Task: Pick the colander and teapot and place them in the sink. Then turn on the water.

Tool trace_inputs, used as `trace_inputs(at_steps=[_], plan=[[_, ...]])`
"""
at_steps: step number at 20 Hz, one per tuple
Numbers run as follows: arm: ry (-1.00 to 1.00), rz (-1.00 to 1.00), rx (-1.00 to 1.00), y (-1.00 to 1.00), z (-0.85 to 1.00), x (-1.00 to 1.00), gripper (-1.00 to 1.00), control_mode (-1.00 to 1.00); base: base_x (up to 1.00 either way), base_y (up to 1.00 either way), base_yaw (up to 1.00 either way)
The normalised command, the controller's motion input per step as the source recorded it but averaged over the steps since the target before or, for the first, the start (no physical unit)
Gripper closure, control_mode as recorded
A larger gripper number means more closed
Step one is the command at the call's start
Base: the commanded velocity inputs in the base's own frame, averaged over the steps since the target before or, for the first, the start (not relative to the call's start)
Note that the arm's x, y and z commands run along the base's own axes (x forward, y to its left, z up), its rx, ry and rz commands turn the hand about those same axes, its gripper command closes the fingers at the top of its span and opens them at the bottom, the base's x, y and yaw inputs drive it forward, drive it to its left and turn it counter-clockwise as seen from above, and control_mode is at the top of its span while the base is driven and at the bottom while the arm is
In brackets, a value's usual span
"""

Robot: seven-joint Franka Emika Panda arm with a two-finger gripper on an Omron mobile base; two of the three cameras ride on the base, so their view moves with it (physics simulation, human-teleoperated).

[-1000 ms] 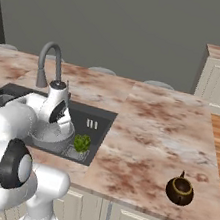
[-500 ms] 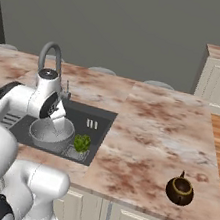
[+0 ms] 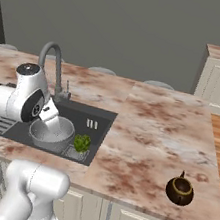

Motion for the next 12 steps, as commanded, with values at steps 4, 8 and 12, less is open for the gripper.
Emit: trace_inputs(at_steps=[4, 8, 12], plan=[[0.00, 0.06, -0.11, -0.39, 0.57, -0.55, -1.00, -1.00, 0.00, 0.00, 0.00], [0.00, 0.09, -0.05, -0.55, 0.60, -0.52, -1.00, -1.00, 0.00, 0.00, 0.00], [0.00, 0.13, 0.00, -0.69, 0.49, -0.64, -1.00, -1.00, 0.00, 0.00, 0.00]])
